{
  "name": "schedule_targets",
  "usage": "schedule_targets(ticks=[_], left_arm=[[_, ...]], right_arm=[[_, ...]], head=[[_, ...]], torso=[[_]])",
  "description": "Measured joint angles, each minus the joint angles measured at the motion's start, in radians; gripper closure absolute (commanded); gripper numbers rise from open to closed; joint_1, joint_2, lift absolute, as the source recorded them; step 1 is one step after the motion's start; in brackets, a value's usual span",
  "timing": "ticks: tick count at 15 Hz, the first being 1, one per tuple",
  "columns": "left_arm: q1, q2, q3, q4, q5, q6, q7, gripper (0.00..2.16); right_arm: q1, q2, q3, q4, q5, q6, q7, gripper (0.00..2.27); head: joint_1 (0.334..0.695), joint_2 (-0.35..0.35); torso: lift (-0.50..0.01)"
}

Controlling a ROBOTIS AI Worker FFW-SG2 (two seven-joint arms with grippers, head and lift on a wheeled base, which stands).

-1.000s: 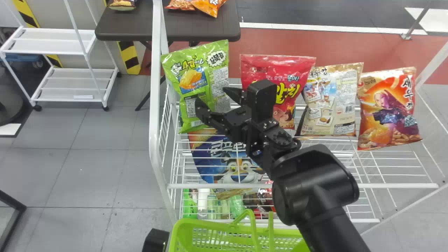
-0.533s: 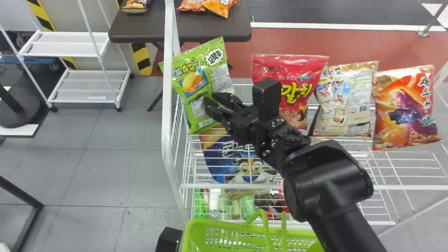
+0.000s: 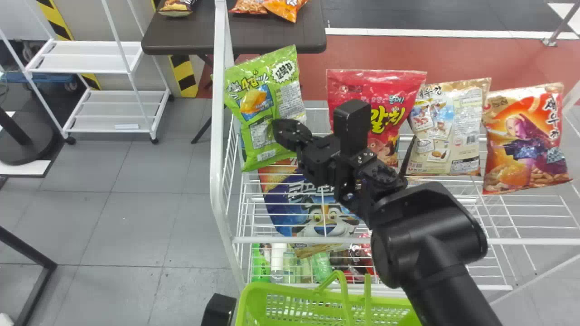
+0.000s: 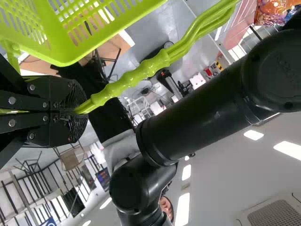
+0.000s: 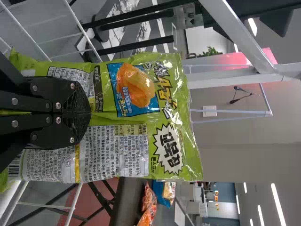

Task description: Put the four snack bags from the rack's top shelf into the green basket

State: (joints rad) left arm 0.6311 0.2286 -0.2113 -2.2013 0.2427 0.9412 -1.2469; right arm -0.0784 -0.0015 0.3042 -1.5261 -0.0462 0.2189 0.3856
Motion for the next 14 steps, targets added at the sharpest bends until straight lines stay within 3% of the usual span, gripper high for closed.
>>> schedule_targets(ticks=[8,12,14], left_arm=[[0.009,-0.003,-0.004,-0.014,-0.02,0.0,0.004,1.9],[0.012,-0.003,-0.007,-0.018,-0.023,0.0,0.008,1.9],[0.013,-0.004,-0.006,-0.018,-0.025,-0.003,0.01,1.9]], right_arm=[[0.297,-0.007,-0.036,-0.361,-0.064,0.059,0.028,2.22],[0.489,-0.056,-0.098,-0.587,-0.093,0.081,-0.028,2.22],[0.606,-0.086,-0.157,-0.706,-0.11,0.083,-0.035,2.22]], head=[[0.695,-0.016],[0.695,-0.117],[0.695,-0.22]], torso=[[0.0],[0.0],[0.0]])
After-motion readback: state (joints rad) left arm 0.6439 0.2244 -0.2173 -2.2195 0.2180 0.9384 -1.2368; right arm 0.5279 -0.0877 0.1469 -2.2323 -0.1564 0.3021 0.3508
